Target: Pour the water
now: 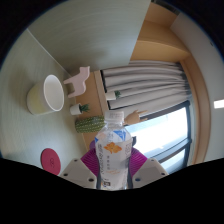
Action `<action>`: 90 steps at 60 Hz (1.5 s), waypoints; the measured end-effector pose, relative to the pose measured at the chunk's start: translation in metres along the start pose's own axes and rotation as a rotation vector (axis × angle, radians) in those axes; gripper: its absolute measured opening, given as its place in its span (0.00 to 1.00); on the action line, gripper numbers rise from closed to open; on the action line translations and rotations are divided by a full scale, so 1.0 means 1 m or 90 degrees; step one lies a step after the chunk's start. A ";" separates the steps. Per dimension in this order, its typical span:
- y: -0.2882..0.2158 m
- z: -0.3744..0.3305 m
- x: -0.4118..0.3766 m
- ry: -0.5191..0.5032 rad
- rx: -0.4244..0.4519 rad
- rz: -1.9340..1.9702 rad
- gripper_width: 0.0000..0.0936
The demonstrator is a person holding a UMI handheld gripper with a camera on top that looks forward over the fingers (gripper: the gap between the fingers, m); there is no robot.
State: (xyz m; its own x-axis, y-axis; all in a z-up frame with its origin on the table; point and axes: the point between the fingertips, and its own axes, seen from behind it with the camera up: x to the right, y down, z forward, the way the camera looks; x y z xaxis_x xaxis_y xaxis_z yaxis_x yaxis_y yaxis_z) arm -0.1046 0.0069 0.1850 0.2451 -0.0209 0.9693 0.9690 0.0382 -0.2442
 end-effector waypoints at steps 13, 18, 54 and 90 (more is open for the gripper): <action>-0.051 0.021 -0.003 0.027 0.061 -0.262 0.38; -0.069 0.026 -0.006 0.041 0.090 -0.352 0.38; -0.116 0.019 -0.059 0.076 0.174 -0.690 0.38; -0.062 0.010 0.096 0.077 0.033 0.483 0.38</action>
State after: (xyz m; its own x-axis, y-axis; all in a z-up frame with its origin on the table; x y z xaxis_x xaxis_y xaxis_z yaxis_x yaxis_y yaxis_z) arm -0.1413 0.0120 0.2935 0.8465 -0.0791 0.5265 0.5324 0.1328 -0.8360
